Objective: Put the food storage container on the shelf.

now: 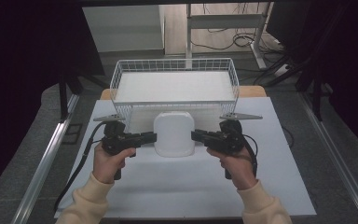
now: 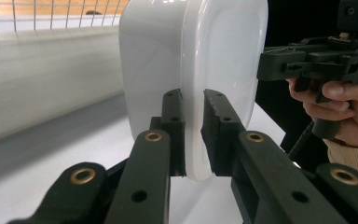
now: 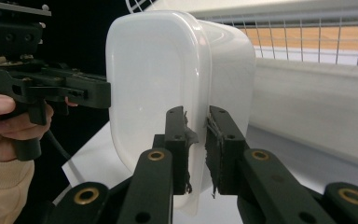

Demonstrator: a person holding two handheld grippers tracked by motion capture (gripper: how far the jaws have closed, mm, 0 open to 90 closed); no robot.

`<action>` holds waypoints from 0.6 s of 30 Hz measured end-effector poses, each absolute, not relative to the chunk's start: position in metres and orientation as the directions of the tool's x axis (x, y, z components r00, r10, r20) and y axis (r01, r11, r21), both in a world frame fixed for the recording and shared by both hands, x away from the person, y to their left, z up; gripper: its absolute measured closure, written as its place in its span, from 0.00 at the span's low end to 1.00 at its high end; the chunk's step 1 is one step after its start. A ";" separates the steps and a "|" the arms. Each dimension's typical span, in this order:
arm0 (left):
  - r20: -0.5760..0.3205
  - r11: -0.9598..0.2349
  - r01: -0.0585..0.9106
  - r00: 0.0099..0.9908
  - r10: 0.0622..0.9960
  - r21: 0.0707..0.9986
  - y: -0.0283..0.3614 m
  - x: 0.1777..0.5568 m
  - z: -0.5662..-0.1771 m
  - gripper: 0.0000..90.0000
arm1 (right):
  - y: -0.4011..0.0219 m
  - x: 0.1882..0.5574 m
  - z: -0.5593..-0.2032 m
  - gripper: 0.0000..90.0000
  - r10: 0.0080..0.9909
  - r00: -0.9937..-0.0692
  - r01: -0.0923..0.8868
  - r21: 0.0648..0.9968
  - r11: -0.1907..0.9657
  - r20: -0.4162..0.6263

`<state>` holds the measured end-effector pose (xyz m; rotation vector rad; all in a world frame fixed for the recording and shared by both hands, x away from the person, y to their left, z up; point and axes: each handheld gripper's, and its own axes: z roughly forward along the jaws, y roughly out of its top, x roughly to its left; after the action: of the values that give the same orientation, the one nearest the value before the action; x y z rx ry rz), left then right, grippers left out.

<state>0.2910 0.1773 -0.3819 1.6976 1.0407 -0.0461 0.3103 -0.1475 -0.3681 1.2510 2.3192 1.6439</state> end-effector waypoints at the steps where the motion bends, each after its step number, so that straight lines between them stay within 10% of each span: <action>1: -0.502 -0.024 0.645 0.618 0.605 0.764 0.178 0.292 -0.380 0.88 | -0.147 0.311 -0.365 0.88 0.619 -0.678 0.579 0.806 0.119 0.396; 18: -0.482 -0.018 0.621 0.625 0.614 0.784 0.187 0.327 -0.331 0.88 | -0.140 0.345 -0.319 0.89 0.597 -0.707 0.544 0.831 0.117 0.379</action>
<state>0.3265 0.1866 -0.3306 1.6882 1.0239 -0.0077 0.3448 -0.1401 -0.3188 1.1809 2.3111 1.6820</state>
